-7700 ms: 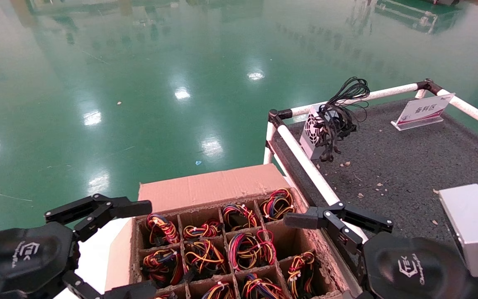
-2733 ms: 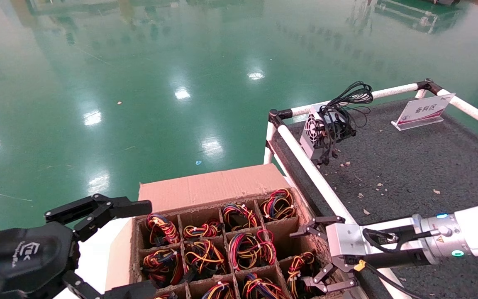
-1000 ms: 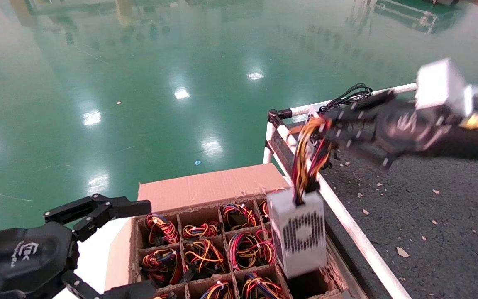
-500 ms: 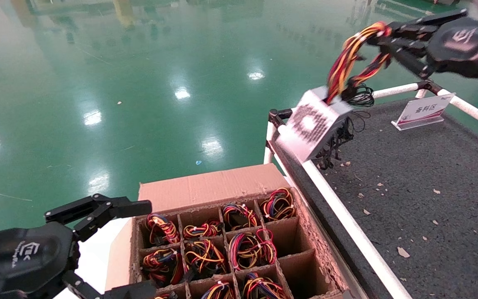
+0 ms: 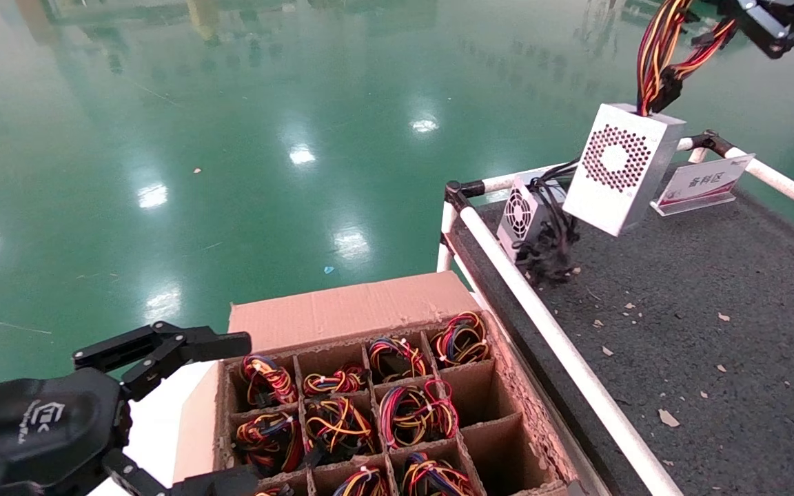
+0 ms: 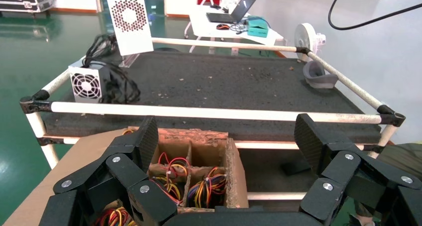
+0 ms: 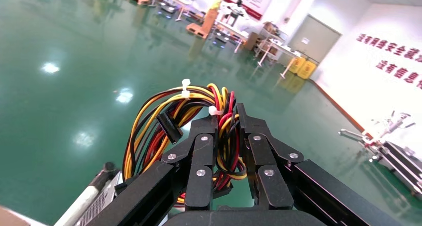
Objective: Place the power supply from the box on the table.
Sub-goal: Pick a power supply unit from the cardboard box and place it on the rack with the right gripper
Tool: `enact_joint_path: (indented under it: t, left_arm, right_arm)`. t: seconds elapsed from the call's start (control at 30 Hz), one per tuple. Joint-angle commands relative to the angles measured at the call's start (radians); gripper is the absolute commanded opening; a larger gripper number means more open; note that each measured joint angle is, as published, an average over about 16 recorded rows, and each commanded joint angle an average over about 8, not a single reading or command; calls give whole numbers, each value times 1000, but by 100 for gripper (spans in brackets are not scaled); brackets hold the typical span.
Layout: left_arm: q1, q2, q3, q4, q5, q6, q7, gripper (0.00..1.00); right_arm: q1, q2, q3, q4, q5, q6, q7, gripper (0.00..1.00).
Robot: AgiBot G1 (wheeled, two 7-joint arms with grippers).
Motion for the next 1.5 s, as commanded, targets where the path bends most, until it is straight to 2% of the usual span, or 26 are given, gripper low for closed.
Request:
enact_joint_path:
  t: [0.03, 0.33, 1.03, 1.5]
  left_arm:
    - [0, 0, 0, 0, 0, 0, 0, 100]
    - [0, 0, 0, 0, 0, 0, 0, 100]
    - [0, 0, 0, 0, 0, 0, 0, 100]
    - [0, 0, 0, 0, 0, 0, 0, 100]
  right_arm:
    - [4, 1, 5, -9, 7, 14, 6, 0]
    - [-34, 2, -2, -9, -3, 15, -16, 0]
    - [-70, 59, -17, -9, -25, -43, -29, 0]
    - [-116, 67, -32, -18, -47, -29, -27, 0]
